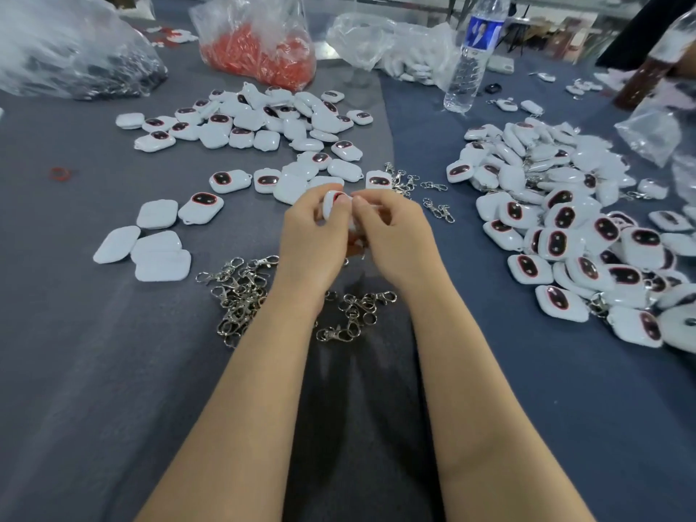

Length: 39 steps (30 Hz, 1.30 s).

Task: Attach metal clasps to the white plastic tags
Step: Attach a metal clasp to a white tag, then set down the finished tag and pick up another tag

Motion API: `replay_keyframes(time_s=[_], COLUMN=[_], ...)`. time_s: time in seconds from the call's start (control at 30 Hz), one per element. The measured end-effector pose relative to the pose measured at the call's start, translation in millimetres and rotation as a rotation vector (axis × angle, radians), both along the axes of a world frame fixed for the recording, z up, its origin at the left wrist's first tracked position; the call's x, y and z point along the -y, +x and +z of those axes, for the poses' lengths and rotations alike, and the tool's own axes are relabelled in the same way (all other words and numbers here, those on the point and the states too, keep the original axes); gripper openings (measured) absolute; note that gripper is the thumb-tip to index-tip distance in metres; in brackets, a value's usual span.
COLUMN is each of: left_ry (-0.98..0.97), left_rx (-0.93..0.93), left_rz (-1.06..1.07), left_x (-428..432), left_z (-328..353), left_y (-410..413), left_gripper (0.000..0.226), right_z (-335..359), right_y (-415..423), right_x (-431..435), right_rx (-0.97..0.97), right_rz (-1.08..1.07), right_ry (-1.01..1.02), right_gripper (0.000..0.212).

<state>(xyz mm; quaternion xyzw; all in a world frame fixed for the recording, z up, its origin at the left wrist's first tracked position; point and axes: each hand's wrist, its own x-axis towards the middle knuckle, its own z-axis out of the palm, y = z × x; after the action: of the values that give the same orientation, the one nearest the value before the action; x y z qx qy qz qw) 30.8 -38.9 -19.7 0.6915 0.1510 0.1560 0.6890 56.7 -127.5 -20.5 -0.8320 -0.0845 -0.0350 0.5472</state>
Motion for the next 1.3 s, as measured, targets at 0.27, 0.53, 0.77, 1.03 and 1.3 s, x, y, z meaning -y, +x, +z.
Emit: replay_keyframes(time_s=[0.27, 0.53, 0.77, 1.03, 1.3], left_ry=[0.041, 0.204, 0.4, 0.072, -0.237], left_rx=[0.019, 0.006, 0.056, 0.035, -0.004], left_rz=[-0.239, -0.434, -0.403, -0.263, 0.151], left_x=[95, 203, 220, 189, 60], left_z=[19, -1, -14, 2, 16], left_y=[32, 54, 64, 61, 64], left_gripper=[0.011, 0.023, 0.023, 0.02, 0.009], right_z=[19, 2, -10, -2, 0], right_y=[-1, -2, 5, 10, 32], right_x=[103, 182, 198, 163, 31], right_rx=[0.056, 0.076, -0.009, 0.293, 0.085], right_rz=[-0.289, -0.744, -0.878, -0.797, -0.231], right_ry=[-0.008, -0.223, -0.505, -0.297, -0.166], right_gripper=[0.012, 0.03, 0.041, 0.035, 0.028])
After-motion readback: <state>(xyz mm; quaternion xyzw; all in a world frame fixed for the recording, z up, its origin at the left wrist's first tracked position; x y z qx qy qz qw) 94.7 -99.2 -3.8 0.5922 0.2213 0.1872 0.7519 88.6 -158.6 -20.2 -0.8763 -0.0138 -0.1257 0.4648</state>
